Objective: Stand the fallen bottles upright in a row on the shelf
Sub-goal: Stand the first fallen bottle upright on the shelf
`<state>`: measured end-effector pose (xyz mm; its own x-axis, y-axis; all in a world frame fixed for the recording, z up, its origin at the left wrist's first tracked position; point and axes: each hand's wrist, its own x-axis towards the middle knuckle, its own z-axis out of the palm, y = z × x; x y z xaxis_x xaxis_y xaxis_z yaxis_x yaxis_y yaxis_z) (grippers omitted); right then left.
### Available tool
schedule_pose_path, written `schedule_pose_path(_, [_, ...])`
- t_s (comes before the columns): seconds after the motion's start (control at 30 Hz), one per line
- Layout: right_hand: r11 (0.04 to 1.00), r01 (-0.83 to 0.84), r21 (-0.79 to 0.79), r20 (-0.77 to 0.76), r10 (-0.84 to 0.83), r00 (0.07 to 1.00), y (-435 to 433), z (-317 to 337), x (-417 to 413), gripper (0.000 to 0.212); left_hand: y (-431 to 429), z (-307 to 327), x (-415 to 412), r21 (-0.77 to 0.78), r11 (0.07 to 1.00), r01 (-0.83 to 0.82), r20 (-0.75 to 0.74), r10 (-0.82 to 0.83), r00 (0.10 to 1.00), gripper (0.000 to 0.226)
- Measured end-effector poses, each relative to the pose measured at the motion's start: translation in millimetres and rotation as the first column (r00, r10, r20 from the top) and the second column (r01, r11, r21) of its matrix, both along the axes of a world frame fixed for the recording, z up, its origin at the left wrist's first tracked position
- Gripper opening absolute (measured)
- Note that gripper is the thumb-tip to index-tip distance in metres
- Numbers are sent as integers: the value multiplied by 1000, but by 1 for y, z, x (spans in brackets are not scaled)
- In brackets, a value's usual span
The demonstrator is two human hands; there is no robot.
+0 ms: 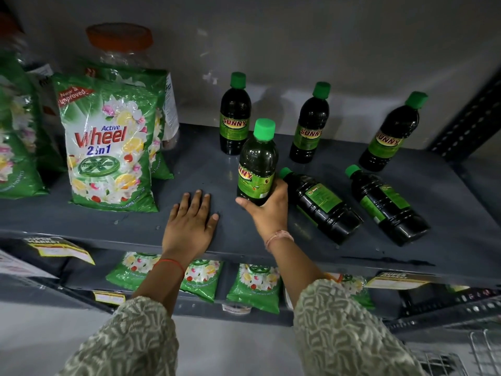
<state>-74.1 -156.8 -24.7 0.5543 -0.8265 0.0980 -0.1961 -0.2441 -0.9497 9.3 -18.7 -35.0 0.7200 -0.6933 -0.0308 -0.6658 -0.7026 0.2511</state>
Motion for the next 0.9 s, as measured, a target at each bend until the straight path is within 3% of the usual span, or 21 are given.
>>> schedule_pose_path(0.1, [988,-135,69,-46,138,989,-16,3,-4,64,1,0,0,-5,1000,1,-7,-1,1000,58])
schedule_pose_path(0.17, [965,-245,89,-103,254,962,-24,2,-8,67,1,0,0,-5,1000,1,-10,-1,1000,57])
schedule_pose_path(0.23, [948,-293,121,-115,307,945,-27,-3,-10,85,0,1,0,-8,1000,0,-11,0,1000,57])
schedule_pose_path(0.33, [976,-204,71,-111,211,971,-18,-1,-8,118,0,0,0,-19,1000,0,1,0,1000,57])
schedule_pose_path(0.47, [999,7,-53,-46,-10,999,-3,2,1,98,0,0,-1,-14,1000,-1,13,1,1000,56])
schedule_pose_path(0.57, [998,-25,-51,-76,21,997,-1,1,-3,80,-1,1,0,-4,1000,0,11,0,1000,56])
schedule_pose_path(0.9, [982,-172,-75,-116,163,980,34,4,-64,64,0,1,0,-13,1000,17,8,-17,1000,56])
